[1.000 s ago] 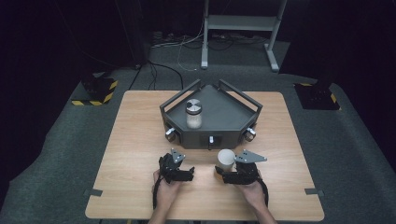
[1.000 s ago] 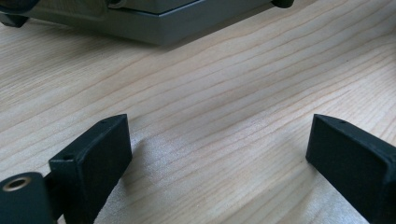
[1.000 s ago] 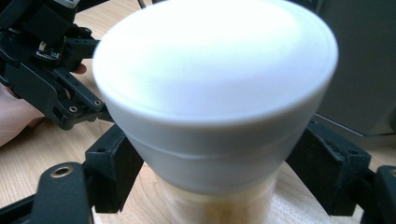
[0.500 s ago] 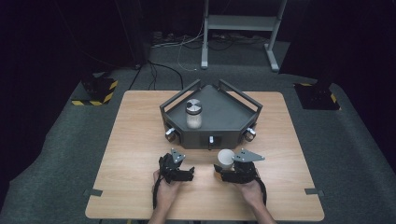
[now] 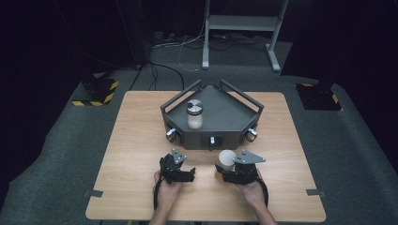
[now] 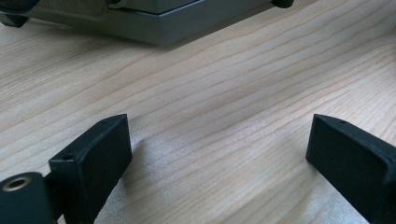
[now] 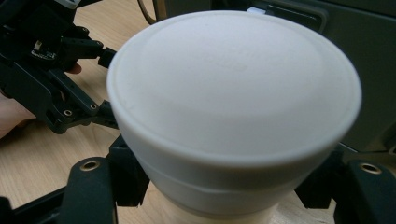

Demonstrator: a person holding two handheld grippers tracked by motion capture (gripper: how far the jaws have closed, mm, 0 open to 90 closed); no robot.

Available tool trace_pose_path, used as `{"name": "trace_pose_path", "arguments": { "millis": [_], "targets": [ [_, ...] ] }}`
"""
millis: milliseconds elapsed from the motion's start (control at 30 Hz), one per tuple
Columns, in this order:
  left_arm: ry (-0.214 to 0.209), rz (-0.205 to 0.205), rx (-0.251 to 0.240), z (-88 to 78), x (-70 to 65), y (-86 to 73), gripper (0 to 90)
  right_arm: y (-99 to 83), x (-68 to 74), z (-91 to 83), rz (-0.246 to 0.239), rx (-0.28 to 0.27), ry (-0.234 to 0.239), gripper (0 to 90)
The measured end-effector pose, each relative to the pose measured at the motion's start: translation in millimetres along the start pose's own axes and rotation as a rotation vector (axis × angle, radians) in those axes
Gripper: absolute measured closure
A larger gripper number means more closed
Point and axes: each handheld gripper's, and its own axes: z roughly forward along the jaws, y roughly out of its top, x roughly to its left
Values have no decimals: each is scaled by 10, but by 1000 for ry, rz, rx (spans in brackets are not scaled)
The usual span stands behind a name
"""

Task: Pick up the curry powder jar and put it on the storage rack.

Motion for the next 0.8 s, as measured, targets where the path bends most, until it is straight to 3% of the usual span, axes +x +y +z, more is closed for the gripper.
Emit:
{"name": "trace_pose_path", "arguments": {
  "millis": [800],
  "targets": [
    [-1,0,1,0,2,1,69,5,33,-15,-38,-9,-11,354]
  ]
}}
